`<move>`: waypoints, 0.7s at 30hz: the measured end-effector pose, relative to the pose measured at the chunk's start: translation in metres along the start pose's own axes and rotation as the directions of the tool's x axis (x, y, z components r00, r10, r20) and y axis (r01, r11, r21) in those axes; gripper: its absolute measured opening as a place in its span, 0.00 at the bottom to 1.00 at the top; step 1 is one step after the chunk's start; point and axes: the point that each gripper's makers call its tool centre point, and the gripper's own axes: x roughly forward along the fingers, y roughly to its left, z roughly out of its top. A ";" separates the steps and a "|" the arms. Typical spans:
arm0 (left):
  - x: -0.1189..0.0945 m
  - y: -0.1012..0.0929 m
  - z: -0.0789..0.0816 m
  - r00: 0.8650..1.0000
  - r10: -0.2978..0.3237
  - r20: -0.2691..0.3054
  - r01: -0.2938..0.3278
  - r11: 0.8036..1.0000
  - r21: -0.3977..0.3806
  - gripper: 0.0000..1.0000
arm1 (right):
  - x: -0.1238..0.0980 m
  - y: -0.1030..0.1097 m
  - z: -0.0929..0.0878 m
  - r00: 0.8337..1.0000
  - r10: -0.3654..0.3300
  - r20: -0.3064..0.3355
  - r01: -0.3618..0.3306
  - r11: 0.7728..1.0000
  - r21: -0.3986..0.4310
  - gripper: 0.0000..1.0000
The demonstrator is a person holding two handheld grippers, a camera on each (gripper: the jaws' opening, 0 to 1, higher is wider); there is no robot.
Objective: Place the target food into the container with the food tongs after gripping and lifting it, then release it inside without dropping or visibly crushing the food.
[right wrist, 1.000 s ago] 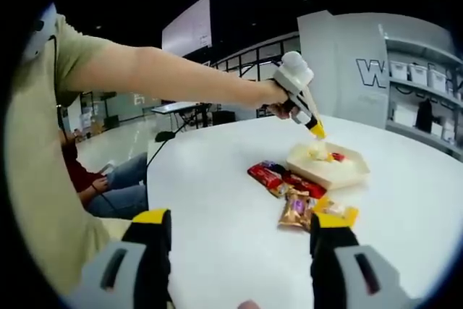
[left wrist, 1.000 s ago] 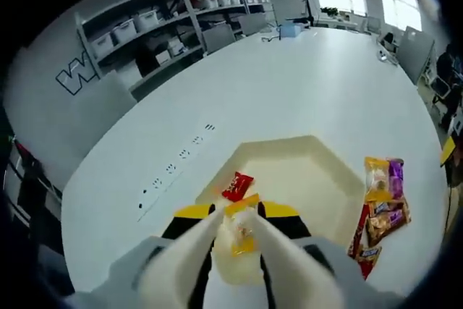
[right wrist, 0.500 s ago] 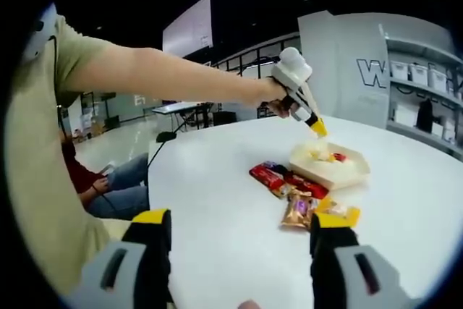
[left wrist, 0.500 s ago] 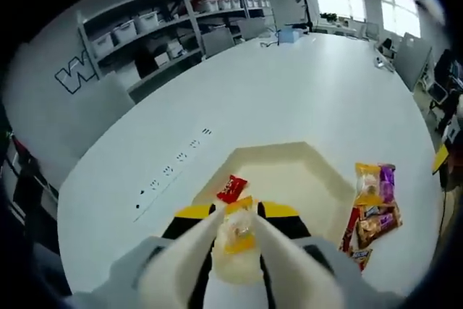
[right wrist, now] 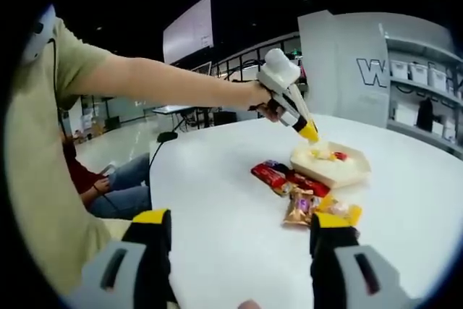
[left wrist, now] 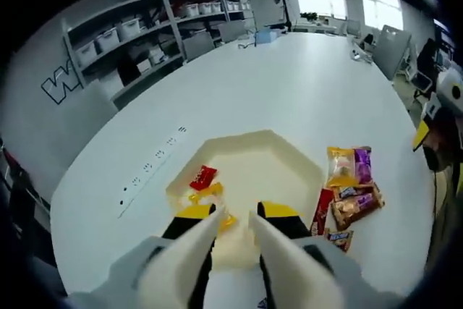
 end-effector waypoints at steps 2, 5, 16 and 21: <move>-0.005 -0.005 0.000 1.000 -0.019 0.011 0.019 1.000 -0.006 0.21 | 0.000 0.000 0.000 1.000 0.001 0.001 -0.001 1.000 0.001 0.77; -0.011 -0.013 -0.001 0.999 -0.042 0.014 0.042 0.999 0.008 0.22 | 0.001 0.001 0.000 1.000 0.003 -0.001 -0.003 1.000 0.000 0.77; -0.028 -0.046 -0.008 0.992 -0.123 0.031 0.120 0.989 0.081 0.22 | 0.003 0.003 -0.002 1.000 0.008 -0.005 -0.008 1.000 0.001 0.77; -0.038 -0.057 -0.009 0.987 -0.151 0.056 0.146 0.986 0.081 0.22 | 0.003 0.003 -0.002 1.000 0.008 -0.004 -0.008 1.000 0.005 0.77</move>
